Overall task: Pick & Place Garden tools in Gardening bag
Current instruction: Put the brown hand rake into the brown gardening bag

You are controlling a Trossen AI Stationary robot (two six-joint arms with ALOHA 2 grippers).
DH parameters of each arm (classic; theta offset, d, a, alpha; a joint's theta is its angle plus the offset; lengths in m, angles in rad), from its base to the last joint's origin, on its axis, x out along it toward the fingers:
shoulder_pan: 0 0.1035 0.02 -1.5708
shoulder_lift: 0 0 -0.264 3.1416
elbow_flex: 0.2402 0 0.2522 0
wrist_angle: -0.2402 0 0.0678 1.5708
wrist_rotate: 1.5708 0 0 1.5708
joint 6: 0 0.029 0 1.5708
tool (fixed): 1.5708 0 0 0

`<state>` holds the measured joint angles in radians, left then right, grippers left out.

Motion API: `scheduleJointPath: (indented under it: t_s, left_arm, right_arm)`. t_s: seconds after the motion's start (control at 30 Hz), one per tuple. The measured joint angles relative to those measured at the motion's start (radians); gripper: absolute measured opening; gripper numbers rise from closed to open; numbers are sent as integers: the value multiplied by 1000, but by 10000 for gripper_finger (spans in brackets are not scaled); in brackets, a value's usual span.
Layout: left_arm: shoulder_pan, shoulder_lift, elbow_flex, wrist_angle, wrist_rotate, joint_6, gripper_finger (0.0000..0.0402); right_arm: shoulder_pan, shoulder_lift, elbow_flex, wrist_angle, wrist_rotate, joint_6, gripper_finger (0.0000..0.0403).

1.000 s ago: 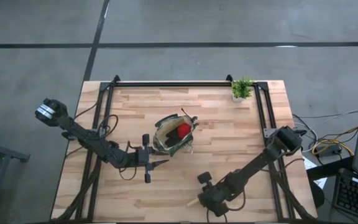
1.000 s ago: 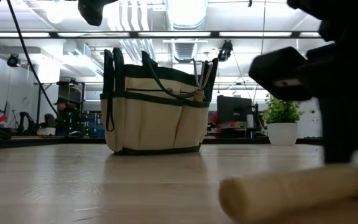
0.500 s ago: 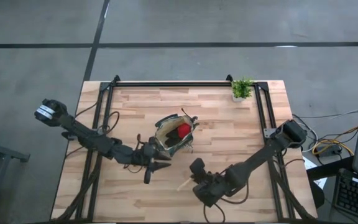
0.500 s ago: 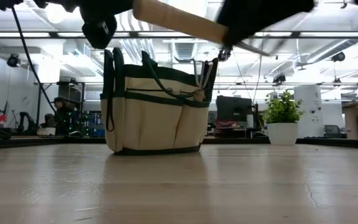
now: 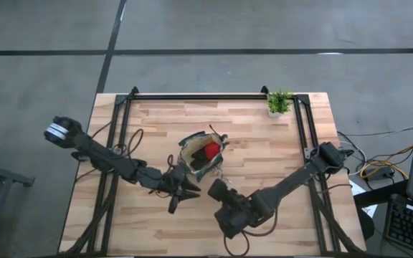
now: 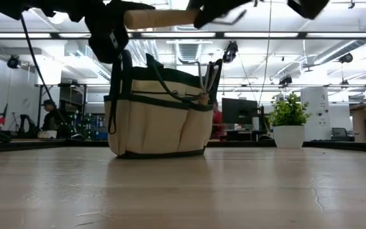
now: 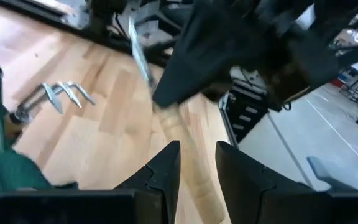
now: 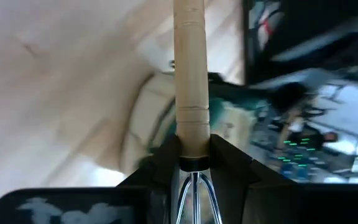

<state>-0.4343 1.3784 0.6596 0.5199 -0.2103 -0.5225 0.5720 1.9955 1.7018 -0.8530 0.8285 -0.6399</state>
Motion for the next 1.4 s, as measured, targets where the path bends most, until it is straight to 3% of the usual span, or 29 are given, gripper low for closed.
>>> scheduleJointPath:
  t_s: [0.47, 0.87, 1.13, 1.4]
  left_arm:
    - [2, 74, 37, -8, 35, -31, 106]
    - [14, -108, 39, -125, 36, 7, 106]
    - [13, -244, 41, -273, 29, -11, 106]
    - [-10, -223, 44, -277, 29, -78, 106]
  right_arm:
    - [-6, 61, 56, -1, 137, -199, 63]
    - [-13, 57, 62, 125, 305, -393, 63]
    - [-14, 57, 62, 231, 311, -534, 63]
    - [-18, 55, 97, 320, 333, -702, 63]
